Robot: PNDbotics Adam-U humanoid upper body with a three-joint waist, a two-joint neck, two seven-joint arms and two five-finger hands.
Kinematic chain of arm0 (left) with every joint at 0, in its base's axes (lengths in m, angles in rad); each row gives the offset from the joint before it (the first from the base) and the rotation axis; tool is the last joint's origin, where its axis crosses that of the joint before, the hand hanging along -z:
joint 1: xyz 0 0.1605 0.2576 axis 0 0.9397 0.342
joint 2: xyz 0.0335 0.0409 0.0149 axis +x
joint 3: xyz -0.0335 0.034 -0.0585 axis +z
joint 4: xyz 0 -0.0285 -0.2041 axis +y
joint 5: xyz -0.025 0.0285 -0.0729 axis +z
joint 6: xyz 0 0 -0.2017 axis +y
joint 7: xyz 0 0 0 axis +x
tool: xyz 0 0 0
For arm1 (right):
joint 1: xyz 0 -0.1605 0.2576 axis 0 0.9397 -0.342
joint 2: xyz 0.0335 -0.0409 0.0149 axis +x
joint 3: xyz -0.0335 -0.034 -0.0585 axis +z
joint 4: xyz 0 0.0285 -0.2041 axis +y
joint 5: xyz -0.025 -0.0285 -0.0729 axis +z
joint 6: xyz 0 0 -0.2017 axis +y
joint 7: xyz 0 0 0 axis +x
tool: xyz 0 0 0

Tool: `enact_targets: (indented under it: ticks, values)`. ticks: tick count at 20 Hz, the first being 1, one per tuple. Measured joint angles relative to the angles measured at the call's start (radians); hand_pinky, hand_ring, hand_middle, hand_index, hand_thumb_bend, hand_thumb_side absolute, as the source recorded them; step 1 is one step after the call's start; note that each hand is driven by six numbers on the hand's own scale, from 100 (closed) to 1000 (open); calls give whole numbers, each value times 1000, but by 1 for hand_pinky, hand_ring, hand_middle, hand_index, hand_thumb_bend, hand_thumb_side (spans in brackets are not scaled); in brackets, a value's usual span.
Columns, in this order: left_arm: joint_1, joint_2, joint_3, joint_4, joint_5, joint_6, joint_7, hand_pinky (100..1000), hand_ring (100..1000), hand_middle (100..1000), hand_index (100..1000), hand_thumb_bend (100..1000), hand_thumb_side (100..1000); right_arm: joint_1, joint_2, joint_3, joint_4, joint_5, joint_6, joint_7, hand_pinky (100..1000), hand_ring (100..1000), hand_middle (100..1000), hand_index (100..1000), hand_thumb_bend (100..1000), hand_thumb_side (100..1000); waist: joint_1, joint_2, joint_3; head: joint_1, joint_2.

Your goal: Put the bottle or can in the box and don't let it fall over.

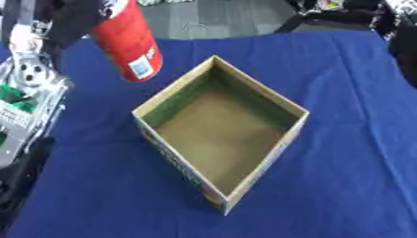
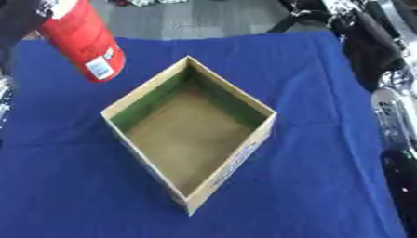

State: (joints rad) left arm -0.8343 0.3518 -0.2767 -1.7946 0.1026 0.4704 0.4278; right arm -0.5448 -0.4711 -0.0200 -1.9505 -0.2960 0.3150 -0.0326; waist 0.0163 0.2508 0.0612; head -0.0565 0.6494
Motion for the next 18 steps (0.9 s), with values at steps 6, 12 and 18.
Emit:
enact_targets:
  ticks: [6,12,18]
  values:
    - [-2,-105,-58,15,-45,16,-36,773,425,381,397,100,397,-18,0,-12,0,0,4,-31,953,834,863,894,100,523,0,0,0,2,2]
    - [12,-177,-105,57,-115,-7,-41,775,426,381,396,100,381,-26,0,-16,0,9,15,-63,954,833,860,892,100,524,0,0,0,-30,4]
    - [29,-217,-127,95,-195,-39,-36,778,428,385,400,100,399,-26,0,-16,0,10,16,-67,954,829,857,890,100,524,-1,4,-4,-43,6]
